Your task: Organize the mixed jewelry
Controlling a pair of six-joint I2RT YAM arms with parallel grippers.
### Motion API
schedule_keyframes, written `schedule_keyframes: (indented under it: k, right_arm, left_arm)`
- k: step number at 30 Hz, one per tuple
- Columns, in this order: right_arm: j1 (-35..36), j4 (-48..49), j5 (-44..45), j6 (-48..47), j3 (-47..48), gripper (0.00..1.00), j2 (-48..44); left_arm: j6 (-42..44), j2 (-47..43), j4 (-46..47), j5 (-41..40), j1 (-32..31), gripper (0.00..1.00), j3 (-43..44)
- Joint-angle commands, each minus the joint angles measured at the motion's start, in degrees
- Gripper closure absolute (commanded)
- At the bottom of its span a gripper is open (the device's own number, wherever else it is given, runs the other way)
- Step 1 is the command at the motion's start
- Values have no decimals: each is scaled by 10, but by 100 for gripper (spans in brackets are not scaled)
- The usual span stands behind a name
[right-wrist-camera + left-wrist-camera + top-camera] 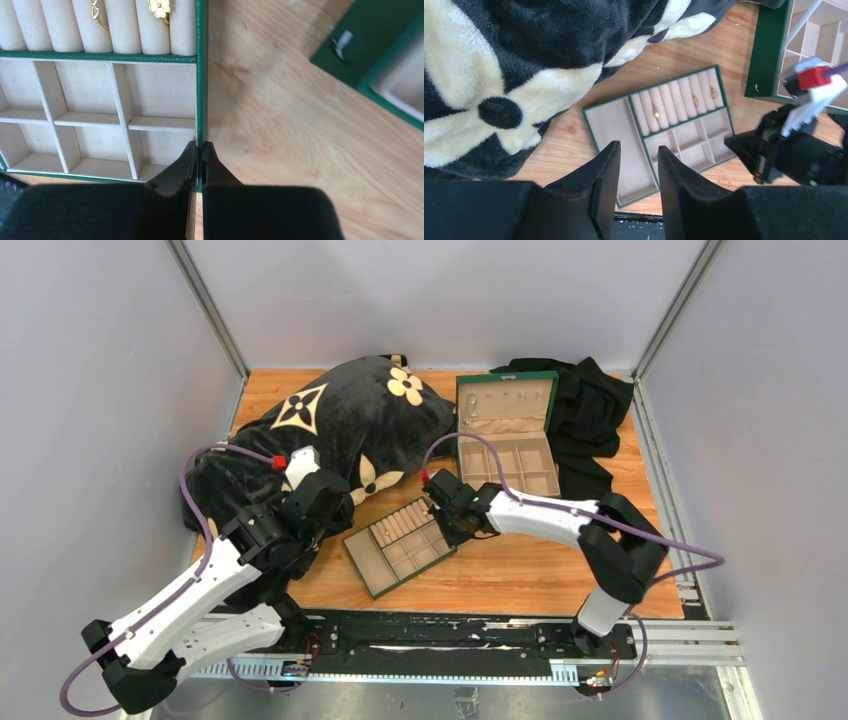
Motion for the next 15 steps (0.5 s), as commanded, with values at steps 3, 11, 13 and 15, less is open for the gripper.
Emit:
schedule_keyframes:
  k: [3, 11, 13, 15]
  right_arm:
    - [-5, -73, -6, -44, -10, 100, -161]
    - [-121, -182, -19, -98, 27, 100, -288]
    - [-169, -189, -43, -127, 28, 100, -303]
    - [-208, -202, -37, -156, 36, 100, -298]
  left_arm:
    - [-7, -7, -5, -30, 7, 62, 11]
    - [-2, -2, -5, -42, 13, 62, 31]
    - [-2, 4, -4, -39, 13, 62, 29]
    - [-4, 10, -4, -34, 13, 62, 27]
